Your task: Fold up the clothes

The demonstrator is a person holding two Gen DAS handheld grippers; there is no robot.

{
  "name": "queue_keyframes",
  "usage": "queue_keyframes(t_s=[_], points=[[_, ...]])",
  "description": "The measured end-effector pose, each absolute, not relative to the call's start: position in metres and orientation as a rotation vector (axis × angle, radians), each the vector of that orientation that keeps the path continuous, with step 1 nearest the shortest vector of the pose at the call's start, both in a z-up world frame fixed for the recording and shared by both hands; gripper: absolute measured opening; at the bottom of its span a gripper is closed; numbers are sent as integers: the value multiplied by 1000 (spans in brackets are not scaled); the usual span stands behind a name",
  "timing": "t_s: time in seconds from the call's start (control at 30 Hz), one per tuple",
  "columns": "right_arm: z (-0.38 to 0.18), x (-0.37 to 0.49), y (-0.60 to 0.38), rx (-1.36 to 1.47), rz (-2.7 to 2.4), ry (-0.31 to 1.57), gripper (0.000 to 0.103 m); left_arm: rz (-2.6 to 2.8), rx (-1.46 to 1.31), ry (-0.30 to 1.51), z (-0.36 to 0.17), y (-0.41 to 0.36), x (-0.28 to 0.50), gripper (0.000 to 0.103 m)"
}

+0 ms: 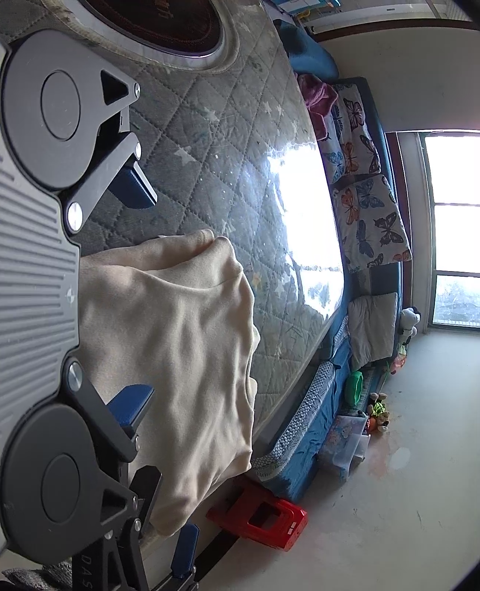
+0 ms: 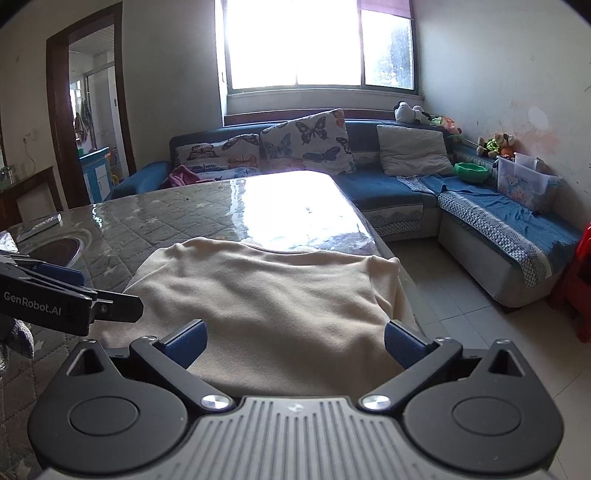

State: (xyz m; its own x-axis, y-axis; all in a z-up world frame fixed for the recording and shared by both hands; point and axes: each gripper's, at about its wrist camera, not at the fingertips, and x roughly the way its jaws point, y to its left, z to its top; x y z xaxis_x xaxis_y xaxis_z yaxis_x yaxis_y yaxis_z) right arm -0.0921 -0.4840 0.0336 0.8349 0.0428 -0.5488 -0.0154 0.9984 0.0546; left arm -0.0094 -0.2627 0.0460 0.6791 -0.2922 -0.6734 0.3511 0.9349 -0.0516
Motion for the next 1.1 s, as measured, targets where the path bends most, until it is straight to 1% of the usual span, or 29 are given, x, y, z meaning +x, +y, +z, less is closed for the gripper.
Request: queue_keyframes(t_s=[0.9,1.1], points=[[25,-142,-474,224,-53,613,103,-418,74,734,38,-232,-64,103],[19,-151,-467,223,-55,628,103,-415,77,744,35,-234,-72,103]])
